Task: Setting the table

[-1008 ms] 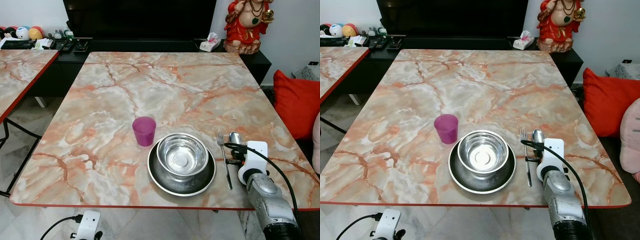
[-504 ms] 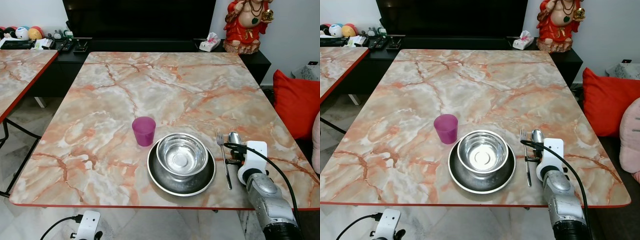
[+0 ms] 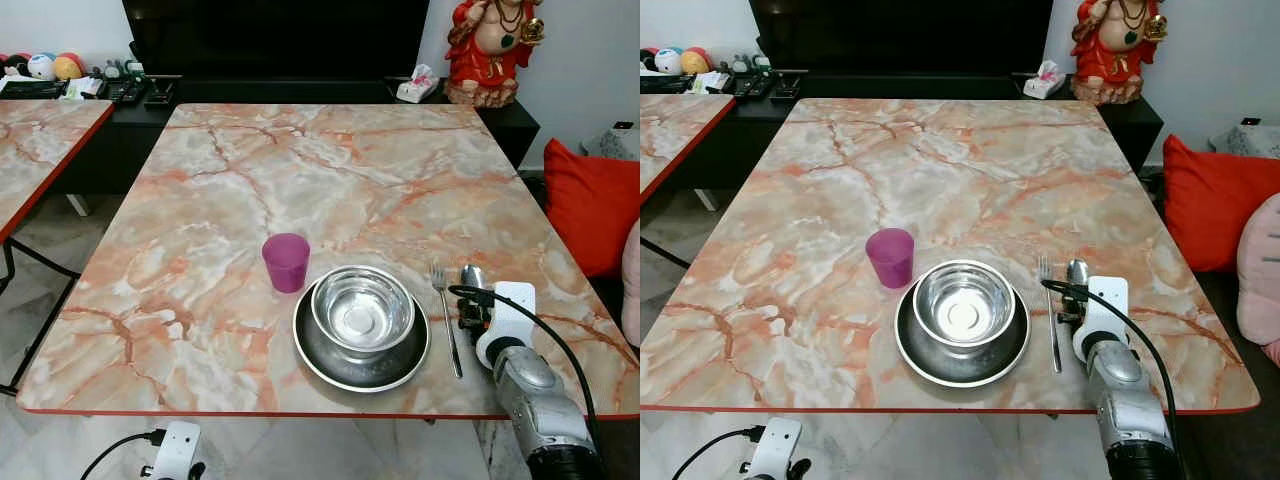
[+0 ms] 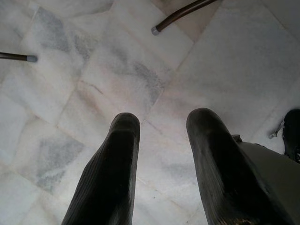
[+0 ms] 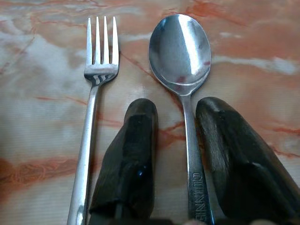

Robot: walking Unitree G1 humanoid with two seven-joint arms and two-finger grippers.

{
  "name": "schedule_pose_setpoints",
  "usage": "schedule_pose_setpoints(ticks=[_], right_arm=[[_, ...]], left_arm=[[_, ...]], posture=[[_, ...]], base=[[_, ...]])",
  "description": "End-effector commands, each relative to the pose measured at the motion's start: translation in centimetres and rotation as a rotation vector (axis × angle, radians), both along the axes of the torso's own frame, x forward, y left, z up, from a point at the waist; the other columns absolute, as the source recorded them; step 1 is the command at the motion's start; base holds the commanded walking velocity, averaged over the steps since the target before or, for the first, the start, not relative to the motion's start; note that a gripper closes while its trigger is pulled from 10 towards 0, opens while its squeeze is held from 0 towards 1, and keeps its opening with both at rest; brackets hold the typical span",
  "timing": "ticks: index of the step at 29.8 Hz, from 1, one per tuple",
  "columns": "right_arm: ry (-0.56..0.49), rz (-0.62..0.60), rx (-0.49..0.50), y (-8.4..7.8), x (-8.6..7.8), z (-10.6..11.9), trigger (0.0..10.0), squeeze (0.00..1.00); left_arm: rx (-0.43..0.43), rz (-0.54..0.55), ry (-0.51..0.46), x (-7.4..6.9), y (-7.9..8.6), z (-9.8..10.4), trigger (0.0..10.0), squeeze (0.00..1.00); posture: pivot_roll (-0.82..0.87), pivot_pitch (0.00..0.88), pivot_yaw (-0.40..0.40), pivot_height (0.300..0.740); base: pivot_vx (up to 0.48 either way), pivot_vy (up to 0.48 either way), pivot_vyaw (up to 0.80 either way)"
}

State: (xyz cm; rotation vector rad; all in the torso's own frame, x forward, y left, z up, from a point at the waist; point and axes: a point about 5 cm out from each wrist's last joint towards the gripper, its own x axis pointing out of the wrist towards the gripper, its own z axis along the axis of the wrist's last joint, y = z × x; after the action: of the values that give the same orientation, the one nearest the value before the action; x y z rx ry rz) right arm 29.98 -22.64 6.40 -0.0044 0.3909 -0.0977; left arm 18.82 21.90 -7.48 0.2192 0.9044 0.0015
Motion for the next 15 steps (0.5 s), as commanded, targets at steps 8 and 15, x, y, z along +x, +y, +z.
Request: schedule_pose_setpoints(ticks=[8,15], right_arm=[[0.020,0.011,0.005,0.44,0.11,-0.31,10.0,0.00],[-0.034,-0.041,-0.027,-0.35,0.29,0.44,10.0,0.00]], left_arm=[[0.004,0.007,0.023,-0.52,0.21,-0.25,10.0,0.00],[0.004,0.008,0.026,-0.62,0.30,-0.28,10.0,0.00]], posture=[[0.10,0.044,-0.019,0.740],[0.10,0.045,-0.019,0.740]], base=[[0.000,0.000,0.00],[0.000,0.000,0.00]])
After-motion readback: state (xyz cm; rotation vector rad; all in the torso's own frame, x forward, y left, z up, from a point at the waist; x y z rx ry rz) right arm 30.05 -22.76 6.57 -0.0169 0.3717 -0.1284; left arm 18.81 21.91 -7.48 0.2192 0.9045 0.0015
